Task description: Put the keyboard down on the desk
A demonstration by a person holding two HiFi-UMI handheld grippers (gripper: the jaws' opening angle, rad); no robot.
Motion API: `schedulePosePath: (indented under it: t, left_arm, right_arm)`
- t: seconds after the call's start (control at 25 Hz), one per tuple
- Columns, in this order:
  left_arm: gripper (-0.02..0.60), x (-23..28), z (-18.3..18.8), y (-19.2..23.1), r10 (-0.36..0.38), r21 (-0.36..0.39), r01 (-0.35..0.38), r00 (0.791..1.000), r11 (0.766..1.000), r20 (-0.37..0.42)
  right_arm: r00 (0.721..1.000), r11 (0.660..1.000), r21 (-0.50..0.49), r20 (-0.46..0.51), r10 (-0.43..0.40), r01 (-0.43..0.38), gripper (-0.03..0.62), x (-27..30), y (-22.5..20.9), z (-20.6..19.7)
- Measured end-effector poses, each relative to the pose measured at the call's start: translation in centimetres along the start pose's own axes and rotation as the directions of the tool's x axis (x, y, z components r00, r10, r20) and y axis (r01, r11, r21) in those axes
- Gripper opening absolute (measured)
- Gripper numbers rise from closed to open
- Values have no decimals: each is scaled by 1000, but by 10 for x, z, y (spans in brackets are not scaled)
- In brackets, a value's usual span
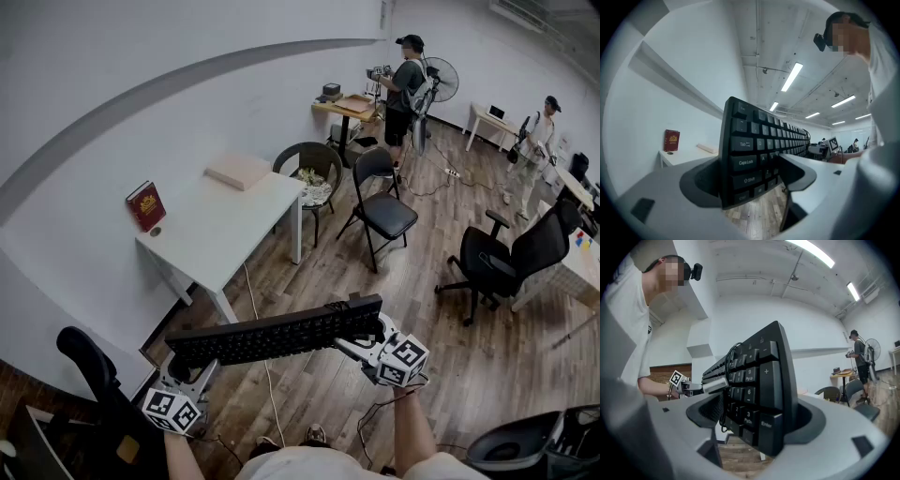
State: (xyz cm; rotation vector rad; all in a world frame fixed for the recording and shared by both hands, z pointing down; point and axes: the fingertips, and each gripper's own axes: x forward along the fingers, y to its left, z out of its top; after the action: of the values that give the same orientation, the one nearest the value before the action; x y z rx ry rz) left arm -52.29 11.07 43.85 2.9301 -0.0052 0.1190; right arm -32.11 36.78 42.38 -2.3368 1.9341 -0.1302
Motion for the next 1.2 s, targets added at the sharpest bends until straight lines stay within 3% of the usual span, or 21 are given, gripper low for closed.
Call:
schedulePosePath:
  t: [0.52, 1.2]
  left_arm:
    - [376, 6, -4, -11, -6, -1, 6, 1000, 1000, 7]
    - [376, 36, -16, -30, 90, -6, -90, 996, 996, 20]
  right_arm:
    - [1000, 1000, -3, 2, -12, 12, 388, -11, -7, -1]
    - [996, 996, -1, -5, 84, -84, 388, -3, -59, -5]
